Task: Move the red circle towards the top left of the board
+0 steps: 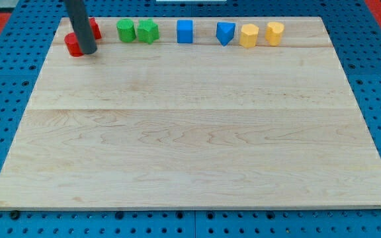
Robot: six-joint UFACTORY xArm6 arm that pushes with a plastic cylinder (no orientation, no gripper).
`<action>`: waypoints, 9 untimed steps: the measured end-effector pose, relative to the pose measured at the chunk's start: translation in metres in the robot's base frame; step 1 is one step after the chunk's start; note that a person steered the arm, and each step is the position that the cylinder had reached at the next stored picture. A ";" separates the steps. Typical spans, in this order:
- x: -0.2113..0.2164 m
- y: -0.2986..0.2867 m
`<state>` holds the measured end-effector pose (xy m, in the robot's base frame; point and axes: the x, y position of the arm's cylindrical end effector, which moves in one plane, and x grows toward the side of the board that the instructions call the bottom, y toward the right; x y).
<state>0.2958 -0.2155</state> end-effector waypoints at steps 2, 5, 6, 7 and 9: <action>0.013 -0.027; -0.003 -0.055; -0.016 -0.055; -0.037 -0.052; 0.034 -0.052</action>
